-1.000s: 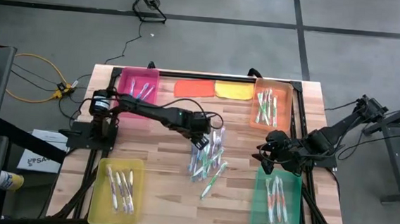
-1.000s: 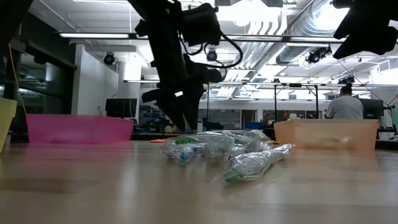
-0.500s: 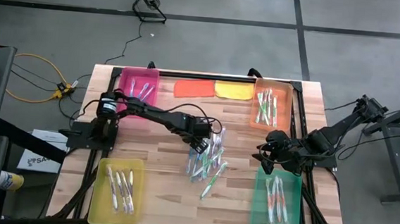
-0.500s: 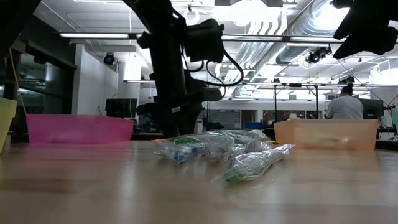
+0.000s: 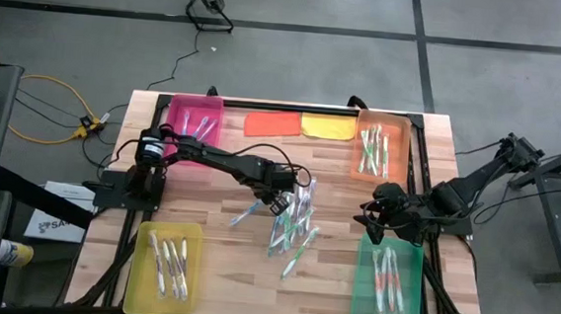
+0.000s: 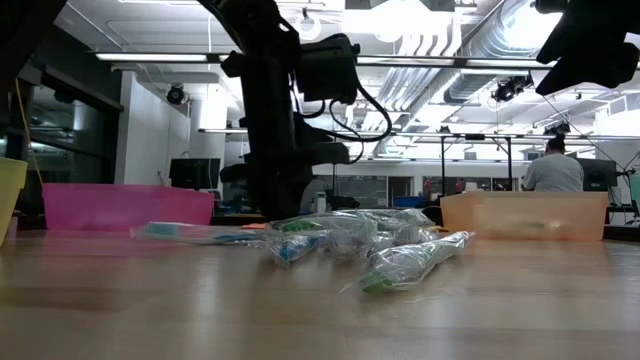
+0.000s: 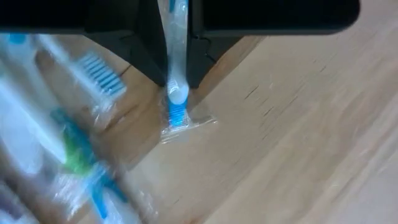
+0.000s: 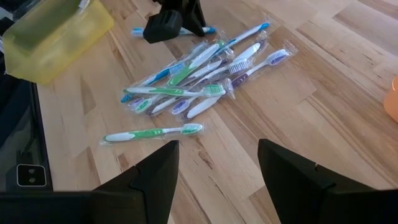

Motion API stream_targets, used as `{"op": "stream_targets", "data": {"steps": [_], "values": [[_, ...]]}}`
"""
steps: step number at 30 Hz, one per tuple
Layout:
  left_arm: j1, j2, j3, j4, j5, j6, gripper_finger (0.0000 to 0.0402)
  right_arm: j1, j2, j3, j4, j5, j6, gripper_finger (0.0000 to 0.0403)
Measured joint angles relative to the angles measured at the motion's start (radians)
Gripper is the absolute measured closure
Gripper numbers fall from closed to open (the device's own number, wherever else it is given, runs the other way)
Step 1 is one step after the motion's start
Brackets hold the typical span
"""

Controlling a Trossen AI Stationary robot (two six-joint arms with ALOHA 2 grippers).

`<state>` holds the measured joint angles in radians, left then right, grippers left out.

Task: Pick & Place Toothbrushes
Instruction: Put the blue toothbrush into the red bin

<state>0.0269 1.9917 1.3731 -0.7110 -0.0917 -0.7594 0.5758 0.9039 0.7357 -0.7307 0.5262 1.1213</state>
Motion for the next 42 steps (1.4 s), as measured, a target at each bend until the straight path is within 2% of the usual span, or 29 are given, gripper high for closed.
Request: {"op": "stream_targets", "data": {"steps": [4,8,17,24,33,42], "values": [[0.018,-0.029,-0.005,-0.046,0.007,0.065,0.0375,0.000,0.000,0.000,0.000,0.000,0.000,0.0190],[0.058,-0.107,-0.005,-0.124,-0.016,0.131,0.0399,0.000,0.000,0.000,-0.001,0.000,0.000,0.0190],[0.177,-0.341,-0.003,-0.343,-0.154,0.215,0.0399,0.000,0.000,0.000,-0.002,0.000,0.003,0.0190],[0.334,-0.471,-0.003,-0.581,-0.309,0.214,0.0400,0.000,0.000,0.000,-0.001,0.037,0.009,0.0190],[0.548,-0.465,-0.003,-0.556,-0.374,0.294,0.0401,-0.001,0.000,0.000,0.001,0.141,0.012,0.0190],[0.718,-0.413,-0.002,-0.500,-0.383,0.400,0.0401,-0.035,0.000,0.000,0.001,0.148,0.038,0.0190]]}}
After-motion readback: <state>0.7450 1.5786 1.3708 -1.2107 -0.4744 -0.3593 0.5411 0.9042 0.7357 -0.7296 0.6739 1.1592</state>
